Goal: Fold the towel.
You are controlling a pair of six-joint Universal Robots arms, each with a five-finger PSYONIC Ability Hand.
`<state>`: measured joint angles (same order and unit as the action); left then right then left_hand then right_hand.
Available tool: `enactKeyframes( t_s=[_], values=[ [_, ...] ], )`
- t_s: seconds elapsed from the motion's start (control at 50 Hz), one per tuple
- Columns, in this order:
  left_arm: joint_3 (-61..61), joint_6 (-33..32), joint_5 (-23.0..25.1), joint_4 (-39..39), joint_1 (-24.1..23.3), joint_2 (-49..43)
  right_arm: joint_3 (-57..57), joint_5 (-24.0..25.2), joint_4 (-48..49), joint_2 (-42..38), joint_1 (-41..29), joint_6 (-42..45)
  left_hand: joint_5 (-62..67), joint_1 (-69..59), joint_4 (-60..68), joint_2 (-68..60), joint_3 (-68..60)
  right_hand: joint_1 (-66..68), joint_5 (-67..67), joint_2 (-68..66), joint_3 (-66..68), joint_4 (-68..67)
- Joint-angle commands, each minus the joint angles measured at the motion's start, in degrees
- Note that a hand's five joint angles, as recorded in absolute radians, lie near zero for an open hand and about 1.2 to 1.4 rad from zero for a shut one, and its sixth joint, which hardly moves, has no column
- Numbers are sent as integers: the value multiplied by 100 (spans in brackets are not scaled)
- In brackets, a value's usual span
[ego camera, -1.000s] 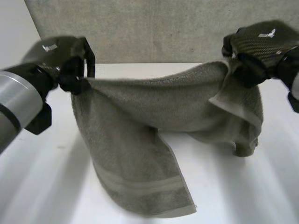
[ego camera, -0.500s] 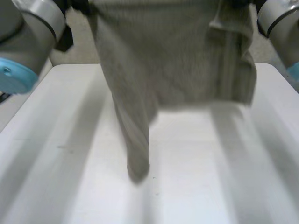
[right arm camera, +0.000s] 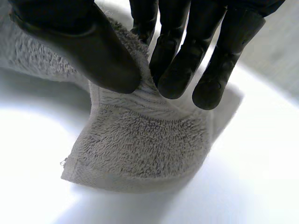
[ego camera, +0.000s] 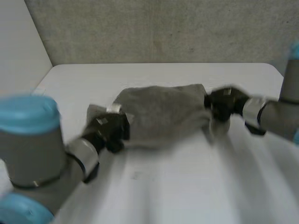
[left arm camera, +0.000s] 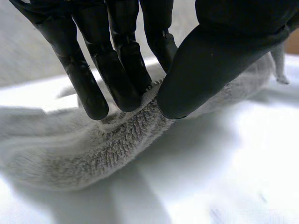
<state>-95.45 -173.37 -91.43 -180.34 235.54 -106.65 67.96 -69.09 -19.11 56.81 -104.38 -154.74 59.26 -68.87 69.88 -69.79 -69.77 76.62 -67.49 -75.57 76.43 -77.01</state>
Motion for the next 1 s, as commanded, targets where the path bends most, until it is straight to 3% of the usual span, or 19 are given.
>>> enactKeyframes(
  t_s=[0.02,0.12,0.14,0.16,0.2,0.26,0.44,0.52,0.82,0.92,0.96,1.0],
  values=[
    [-202,-3,-32,-484,-316,-382,1034,-60,652,-240,84,278,1074,-1113,1012,-1021,-1023,338,-251,-443,357,-299],
    [-9,-3,-32,-476,-307,-312,1281,-78,918,-29,208,190,1074,-1113,1012,-1021,-1023,311,-224,-415,330,-271],
    [52,-3,-41,-467,-298,-277,1368,-60,935,92,243,129,1074,-1113,1012,-1021,-1023,-1488,1575,1383,-1469,1527],
    [53,-3,-41,-467,-298,-277,1369,-60,935,94,243,129,1074,-1113,1012,-1021,-1023,-1506,1593,1401,-1487,1545],
    [158,-3,-41,-458,-289,-181,1536,-51,979,330,261,-81,1074,-1113,1012,-1021,-1023,-5090,5177,4986,-5071,5130],
    [254,-3,-33,-467,-289,-119,1737,-51,1128,628,252,-362,1074,-1113,1012,-1021,-1023,-6129,6216,6024,-6110,6168],
    [632,23,-41,-388,-281,-14,2598,-69,1822,1481,191,-1180,1074,-1113,1012,-1021,-1023,-6662,6749,6557,-6643,6701],
    [782,23,-32,-335,-272,39,2784,-25,1858,1675,-151,-1487,1074,-1113,1012,-1021,-1023,-6662,6749,6557,-6643,6701],
    [1266,49,-50,104,-254,180,2363,-201,2394,1166,-1480,-1928,1074,-1113,1012,-1021,-1023,-6662,6749,6557,-6643,6701],
    [1204,40,-50,113,-149,259,1958,-807,2491,665,-1559,-1875,1074,-1113,1012,-1021,-1023,-6662,6749,6557,-6643,6701],
    [1160,32,-50,113,-96,285,1731,-1437,2509,368,-1515,-1779,1074,-1113,1012,-1021,-1023,-6662,6749,6557,-6643,6701],
    [1125,32,-50,113,-26,321,1643,-1710,2526,227,-1489,-1727,1074,-1113,1012,-1021,-1023,-6662,6749,6557,-6643,6701]
  ],
)
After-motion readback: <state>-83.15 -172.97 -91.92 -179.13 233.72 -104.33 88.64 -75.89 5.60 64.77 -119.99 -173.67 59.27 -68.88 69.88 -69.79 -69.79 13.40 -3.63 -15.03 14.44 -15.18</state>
